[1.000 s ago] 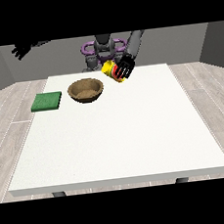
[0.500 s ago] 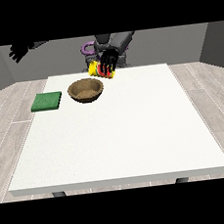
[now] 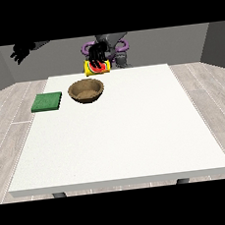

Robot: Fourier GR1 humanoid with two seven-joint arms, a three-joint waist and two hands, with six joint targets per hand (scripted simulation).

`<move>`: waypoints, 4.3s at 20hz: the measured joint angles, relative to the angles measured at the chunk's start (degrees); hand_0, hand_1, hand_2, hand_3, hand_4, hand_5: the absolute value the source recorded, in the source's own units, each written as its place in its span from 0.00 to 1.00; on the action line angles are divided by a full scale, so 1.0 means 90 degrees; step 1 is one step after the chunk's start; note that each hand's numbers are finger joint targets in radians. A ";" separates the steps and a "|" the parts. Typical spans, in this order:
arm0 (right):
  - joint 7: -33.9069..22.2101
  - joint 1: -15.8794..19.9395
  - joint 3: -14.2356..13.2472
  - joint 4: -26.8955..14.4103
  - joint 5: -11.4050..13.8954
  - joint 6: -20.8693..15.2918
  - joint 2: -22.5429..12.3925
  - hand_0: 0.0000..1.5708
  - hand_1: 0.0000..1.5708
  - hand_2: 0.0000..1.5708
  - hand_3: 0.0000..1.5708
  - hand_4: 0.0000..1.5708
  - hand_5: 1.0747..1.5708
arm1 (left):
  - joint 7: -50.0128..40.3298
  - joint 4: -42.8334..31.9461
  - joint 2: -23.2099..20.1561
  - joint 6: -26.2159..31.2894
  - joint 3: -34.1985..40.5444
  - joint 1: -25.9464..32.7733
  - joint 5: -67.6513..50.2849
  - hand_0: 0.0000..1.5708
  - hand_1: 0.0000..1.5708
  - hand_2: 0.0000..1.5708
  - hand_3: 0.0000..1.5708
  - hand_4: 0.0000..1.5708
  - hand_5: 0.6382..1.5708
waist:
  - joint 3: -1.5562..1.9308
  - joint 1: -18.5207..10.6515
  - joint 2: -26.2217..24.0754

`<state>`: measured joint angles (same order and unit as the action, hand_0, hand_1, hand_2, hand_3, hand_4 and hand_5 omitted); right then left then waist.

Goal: Pick the cup and pour the ball into the bowl, then pick the bowl and place it on the pad

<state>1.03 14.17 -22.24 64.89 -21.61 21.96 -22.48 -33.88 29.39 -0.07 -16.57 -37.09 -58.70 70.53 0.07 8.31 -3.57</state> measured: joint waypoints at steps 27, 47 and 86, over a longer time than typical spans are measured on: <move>0.0006 -0.0267 0.0073 -0.0048 0.0381 -0.0986 0.0464 0.00 0.00 0.00 0.00 0.49 0.97 | 0.1713 0.3475 -0.0837 0.0327 0.3698 0.1044 -0.4489 0.00 0.00 0.00 0.00 0.67 1.00 | -0.0088 -0.1372 -0.0272; 0.1598 0.0143 0.0386 -0.1402 0.0830 -0.1766 0.1643 0.00 0.00 0.00 0.00 0.36 0.98 | 0.2723 0.4064 -0.2965 0.3728 0.6653 0.1683 -0.8758 0.00 0.00 0.00 0.00 0.64 0.96 | -0.0006 -0.1831 0.0896; 0.2593 0.0679 0.0715 -0.2430 0.1341 -0.3506 0.1384 1.00 1.00 1.00 0.75 0.64 0.95 | 0.2496 0.4521 -0.4142 0.4411 0.7364 0.1993 -1.0116 0.00 0.00 0.00 0.00 0.76 0.95 | -0.0099 -0.2156 0.1552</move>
<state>24.37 20.28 -15.80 43.01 -9.54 -9.59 -10.02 -11.42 70.08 -37.35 23.13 29.19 -40.76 -20.51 -0.83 -11.10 10.40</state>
